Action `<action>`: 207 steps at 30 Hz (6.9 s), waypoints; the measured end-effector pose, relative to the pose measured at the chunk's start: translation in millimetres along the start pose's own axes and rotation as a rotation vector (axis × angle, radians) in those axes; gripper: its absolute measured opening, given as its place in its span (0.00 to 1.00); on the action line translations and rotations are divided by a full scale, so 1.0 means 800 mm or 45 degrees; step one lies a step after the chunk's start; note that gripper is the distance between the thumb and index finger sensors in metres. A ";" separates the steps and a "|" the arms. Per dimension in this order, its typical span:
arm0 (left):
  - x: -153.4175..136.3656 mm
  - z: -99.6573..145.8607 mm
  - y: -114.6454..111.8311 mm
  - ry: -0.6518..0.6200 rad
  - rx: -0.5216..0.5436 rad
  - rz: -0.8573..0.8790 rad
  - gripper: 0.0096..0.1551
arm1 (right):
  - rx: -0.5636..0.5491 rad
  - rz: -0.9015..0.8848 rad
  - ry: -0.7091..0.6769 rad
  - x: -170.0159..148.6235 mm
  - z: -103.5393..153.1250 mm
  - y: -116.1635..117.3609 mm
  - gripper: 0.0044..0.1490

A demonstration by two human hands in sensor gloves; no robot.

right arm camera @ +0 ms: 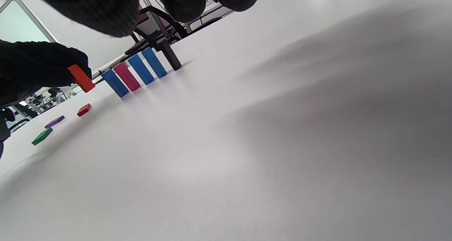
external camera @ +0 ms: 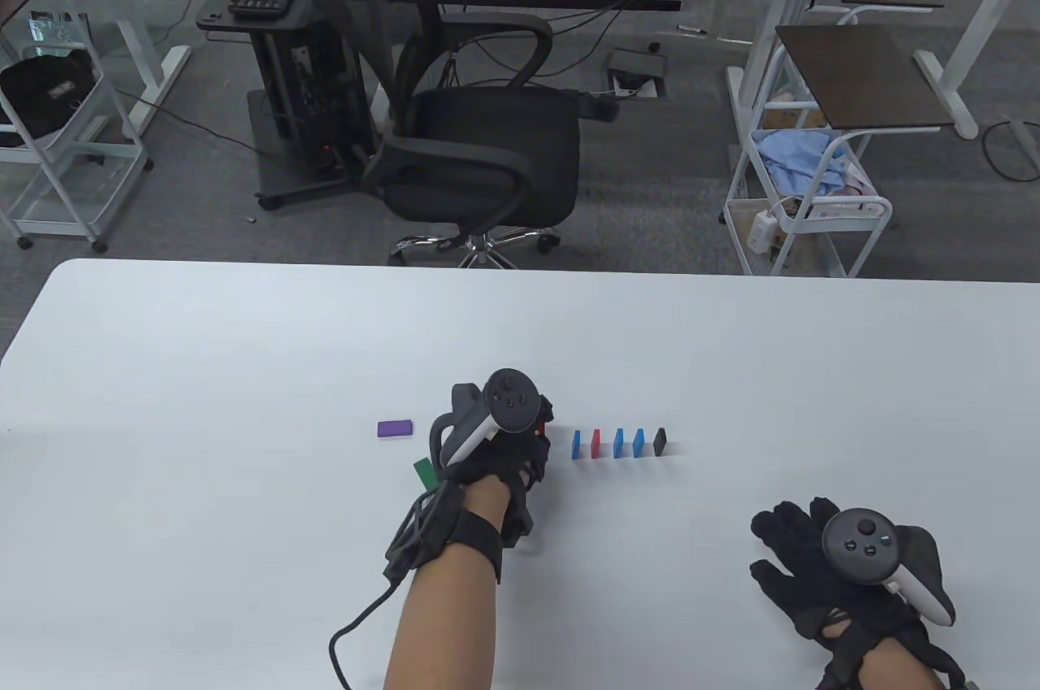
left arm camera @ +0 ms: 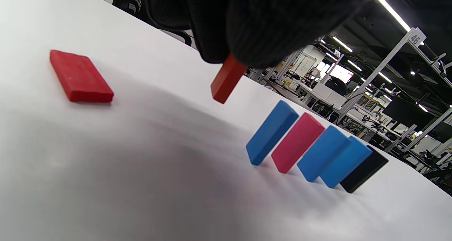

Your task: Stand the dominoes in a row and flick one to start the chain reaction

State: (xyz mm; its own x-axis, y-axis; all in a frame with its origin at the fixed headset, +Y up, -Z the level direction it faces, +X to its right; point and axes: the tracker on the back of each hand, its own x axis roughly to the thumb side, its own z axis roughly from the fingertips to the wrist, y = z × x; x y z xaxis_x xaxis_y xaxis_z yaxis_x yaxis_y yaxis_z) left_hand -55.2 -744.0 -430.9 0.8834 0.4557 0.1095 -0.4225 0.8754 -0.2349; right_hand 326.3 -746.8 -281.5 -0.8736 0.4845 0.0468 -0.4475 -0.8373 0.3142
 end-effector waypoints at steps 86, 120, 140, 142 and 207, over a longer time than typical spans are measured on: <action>-0.017 0.021 0.024 0.043 -0.032 -0.109 0.39 | 0.025 -0.012 0.019 -0.003 -0.002 0.001 0.39; -0.031 -0.013 -0.014 0.066 -0.176 -0.745 0.32 | 0.037 -0.006 0.026 -0.004 -0.002 0.003 0.40; -0.015 -0.021 -0.027 0.053 -0.248 -1.031 0.35 | 0.033 -0.010 0.029 -0.006 -0.002 0.002 0.39; -0.019 -0.020 -0.025 0.060 -0.242 -0.980 0.35 | 0.030 -0.012 0.028 -0.006 -0.002 0.002 0.39; -0.019 -0.014 -0.022 0.058 -0.089 -0.163 0.32 | 0.031 -0.030 0.021 -0.012 -0.001 0.001 0.39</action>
State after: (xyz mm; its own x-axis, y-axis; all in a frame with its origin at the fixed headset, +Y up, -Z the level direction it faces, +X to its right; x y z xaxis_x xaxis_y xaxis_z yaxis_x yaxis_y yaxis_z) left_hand -59.0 -768.5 -438.9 0.9381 0.3317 0.0994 -0.2919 0.9119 -0.2887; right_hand 334.4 -752.5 -282.7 -0.8660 0.4995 0.0237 -0.4632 -0.8192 0.3383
